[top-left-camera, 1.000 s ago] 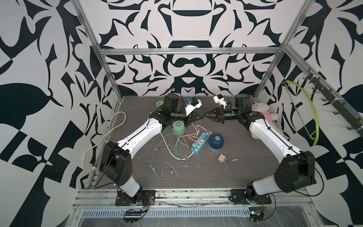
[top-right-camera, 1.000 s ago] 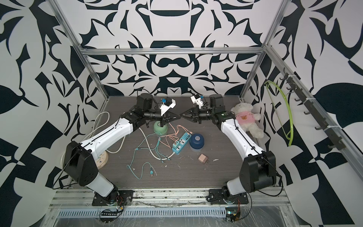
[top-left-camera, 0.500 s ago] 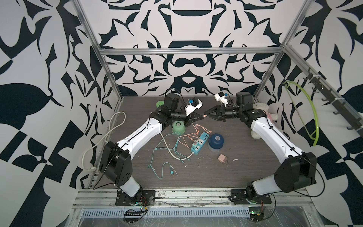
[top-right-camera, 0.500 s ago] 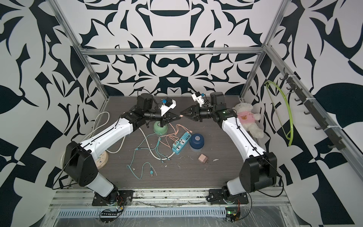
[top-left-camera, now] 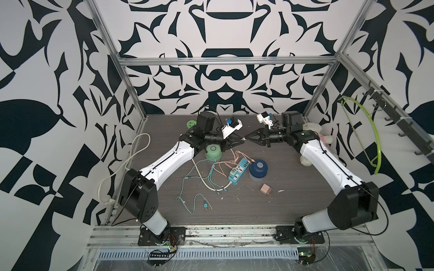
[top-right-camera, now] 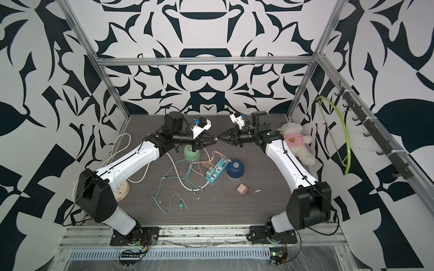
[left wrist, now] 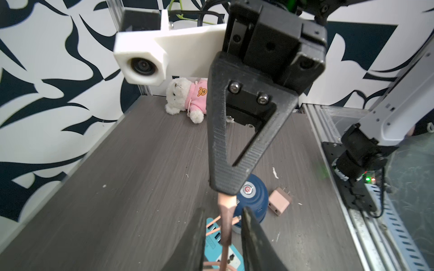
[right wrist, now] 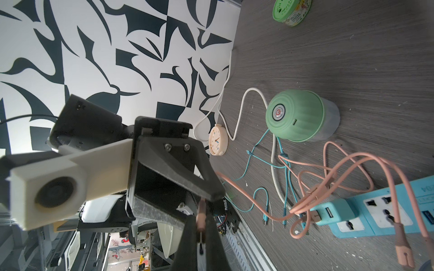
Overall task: Charge the cordless meat grinders
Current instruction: Pick up the charging cable from the center of the board.
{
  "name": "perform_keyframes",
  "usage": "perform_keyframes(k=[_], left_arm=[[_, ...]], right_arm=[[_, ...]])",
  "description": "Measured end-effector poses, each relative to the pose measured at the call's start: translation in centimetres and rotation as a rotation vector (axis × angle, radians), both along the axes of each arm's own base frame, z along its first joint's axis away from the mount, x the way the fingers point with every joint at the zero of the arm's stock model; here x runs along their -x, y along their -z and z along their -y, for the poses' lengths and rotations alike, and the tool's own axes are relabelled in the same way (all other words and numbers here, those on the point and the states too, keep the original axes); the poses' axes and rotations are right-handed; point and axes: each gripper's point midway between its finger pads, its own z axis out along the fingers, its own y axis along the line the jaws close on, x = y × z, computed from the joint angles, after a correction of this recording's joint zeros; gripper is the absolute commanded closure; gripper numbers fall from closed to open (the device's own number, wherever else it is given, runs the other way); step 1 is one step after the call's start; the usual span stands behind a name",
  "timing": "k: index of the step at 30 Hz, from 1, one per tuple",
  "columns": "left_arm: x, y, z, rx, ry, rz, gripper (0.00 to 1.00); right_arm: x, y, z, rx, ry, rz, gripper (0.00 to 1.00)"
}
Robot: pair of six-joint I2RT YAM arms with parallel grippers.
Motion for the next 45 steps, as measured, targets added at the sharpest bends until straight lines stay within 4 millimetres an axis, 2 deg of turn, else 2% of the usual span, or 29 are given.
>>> perform_keyframes(k=[7,19,21,24,27,31,40,41,42,43,45], left_arm=[[0.1,-0.8,0.4,-0.005,-0.017,0.095,0.67],[-0.3,-1.1,0.5,-0.004,-0.032,0.14,0.83],[-0.3,-1.1,0.5,-0.004,-0.033,0.142,0.81],[-0.3,-1.2,0.5,-0.002,-0.033,0.142,0.74],[-0.3,-1.3,0.6,-0.001,-0.03,0.149,0.73],[-0.4,-1.3,0.6,-0.002,-0.036,0.158,0.84],[-0.6,-1.3,0.5,-0.004,-0.047,0.16,0.9],[-0.6,-1.3,0.5,-0.004,-0.049,0.161,0.91],[-0.7,-1.3,0.5,-0.004,-0.05,0.163,0.91],[-0.7,-1.3,0.5,-0.003,-0.053,0.166,0.91],[-0.7,-1.2,0.6,-0.002,-0.055,0.169,0.91]], right_arm=[[-0.4,-0.2,0.0,-0.008,0.032,-0.04,1.0],[-0.5,-0.3,0.0,-0.015,0.039,-0.056,1.0],[-0.5,-0.3,0.0,-0.015,0.04,-0.056,1.0],[-0.6,-0.4,0.0,-0.019,0.042,-0.056,1.0],[-0.7,-0.5,0.0,-0.024,0.044,-0.055,1.0],[-0.6,-0.4,-0.1,-0.029,0.04,-0.062,1.0],[-0.7,-0.3,-0.1,-0.035,0.041,-0.062,1.0],[-0.7,-0.4,-0.1,-0.035,0.041,-0.061,0.91],[-0.7,-0.4,-0.1,-0.036,0.042,-0.061,0.77],[-0.7,-0.4,-0.1,-0.037,0.043,-0.064,0.66],[-1.0,-0.5,0.0,-0.036,0.052,-0.056,0.56]])
